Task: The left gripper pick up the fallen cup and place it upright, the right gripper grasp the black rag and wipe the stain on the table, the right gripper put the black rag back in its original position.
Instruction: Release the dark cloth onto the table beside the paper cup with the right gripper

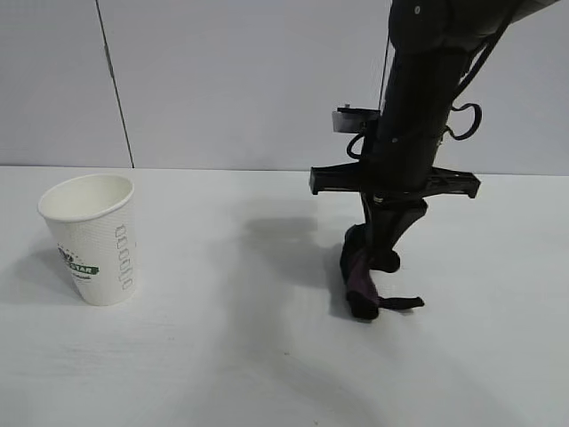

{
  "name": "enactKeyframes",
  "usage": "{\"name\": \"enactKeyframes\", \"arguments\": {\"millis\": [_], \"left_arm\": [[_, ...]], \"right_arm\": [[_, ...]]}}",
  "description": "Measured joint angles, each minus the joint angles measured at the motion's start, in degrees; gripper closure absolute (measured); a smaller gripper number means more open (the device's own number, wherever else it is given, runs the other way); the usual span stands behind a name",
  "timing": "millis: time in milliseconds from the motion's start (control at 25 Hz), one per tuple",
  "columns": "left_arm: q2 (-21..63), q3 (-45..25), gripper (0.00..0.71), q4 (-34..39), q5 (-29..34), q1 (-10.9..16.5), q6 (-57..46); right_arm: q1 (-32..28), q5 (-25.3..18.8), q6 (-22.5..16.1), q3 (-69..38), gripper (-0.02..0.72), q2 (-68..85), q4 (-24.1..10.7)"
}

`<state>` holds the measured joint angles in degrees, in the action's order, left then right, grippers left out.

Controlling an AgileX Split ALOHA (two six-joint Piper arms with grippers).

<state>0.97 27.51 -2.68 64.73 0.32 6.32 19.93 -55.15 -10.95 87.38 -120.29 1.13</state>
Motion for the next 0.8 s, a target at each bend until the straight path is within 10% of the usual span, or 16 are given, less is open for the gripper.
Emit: {"name": "enactKeyframes", "arguments": {"millis": [320,600,800], "left_arm": [[0.0,0.0,0.051,0.0,0.0,0.0,0.0],[0.0,0.0,0.051,0.0,0.0,0.0,0.0],[0.0,0.0,0.051,0.0,0.0,0.0,0.0]], "right_arm": [[-0.1,-0.2,0.1,0.0,0.638,0.1,-0.3],[-0.1,-0.2,0.2,0.0,0.242,0.1,0.0],[-0.2,-0.2,0.1,0.0,0.192,0.2,1.1]]}}
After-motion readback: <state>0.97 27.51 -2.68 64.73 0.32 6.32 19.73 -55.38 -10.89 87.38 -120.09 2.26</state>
